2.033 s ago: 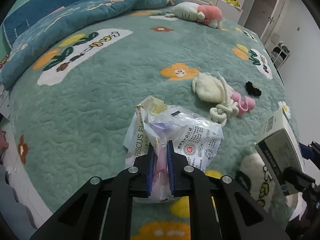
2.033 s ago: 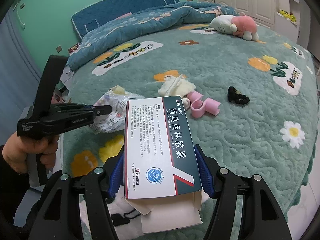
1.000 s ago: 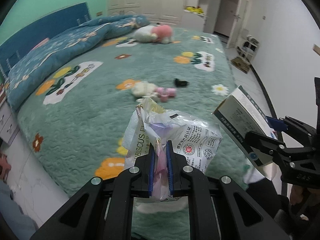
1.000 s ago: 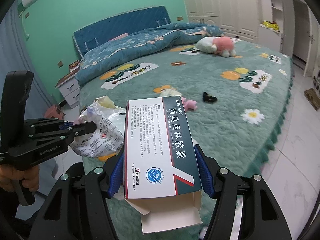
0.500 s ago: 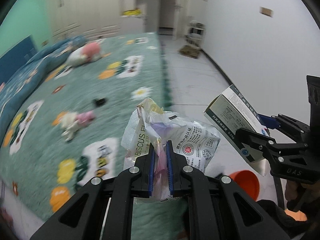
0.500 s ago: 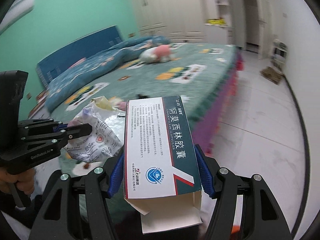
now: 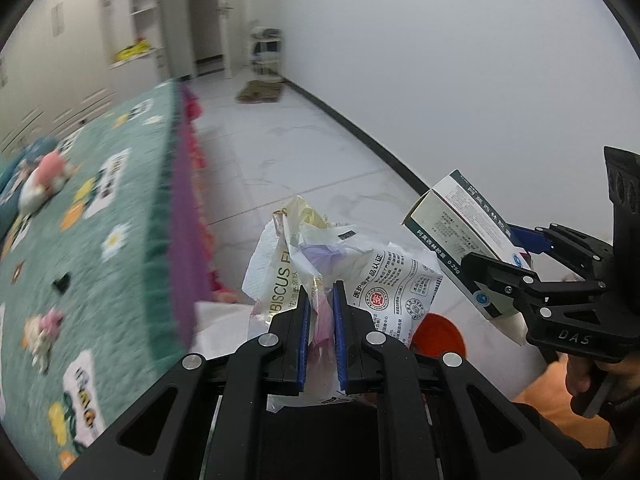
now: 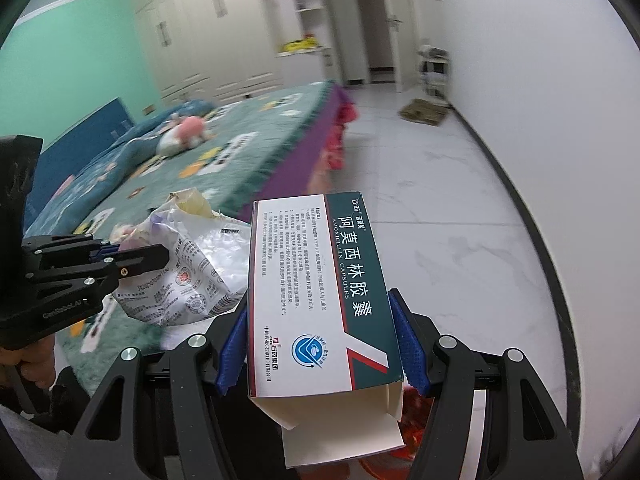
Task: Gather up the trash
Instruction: 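Carry the medicine box and biscuit bag in both tools over the orange bin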
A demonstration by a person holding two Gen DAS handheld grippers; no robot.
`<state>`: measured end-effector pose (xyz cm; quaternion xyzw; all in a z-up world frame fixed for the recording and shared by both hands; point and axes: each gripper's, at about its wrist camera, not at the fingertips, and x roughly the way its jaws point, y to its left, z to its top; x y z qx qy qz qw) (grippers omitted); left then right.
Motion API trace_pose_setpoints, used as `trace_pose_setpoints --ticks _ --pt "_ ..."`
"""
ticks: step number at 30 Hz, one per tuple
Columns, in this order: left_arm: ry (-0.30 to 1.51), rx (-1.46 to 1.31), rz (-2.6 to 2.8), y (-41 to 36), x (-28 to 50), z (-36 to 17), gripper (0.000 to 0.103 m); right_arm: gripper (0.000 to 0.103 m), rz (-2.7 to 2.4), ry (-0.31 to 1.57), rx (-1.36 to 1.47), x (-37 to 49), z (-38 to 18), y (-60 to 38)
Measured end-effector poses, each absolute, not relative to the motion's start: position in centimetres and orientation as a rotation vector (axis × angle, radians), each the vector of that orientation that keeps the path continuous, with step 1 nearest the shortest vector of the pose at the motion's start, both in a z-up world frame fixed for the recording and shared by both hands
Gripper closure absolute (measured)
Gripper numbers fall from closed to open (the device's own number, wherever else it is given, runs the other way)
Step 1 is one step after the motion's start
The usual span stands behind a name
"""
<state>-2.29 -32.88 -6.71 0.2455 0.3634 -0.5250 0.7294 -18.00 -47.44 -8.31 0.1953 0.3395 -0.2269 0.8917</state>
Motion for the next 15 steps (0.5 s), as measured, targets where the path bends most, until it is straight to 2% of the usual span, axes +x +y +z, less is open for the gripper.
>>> trace_pose_setpoints --ticks 15 --pt "0.906 0.735 -1.390 -41.5 -9.5 -12.8 0.091 0.039 -0.696 0.825 0.587 -29.8 -16.3 -52.9"
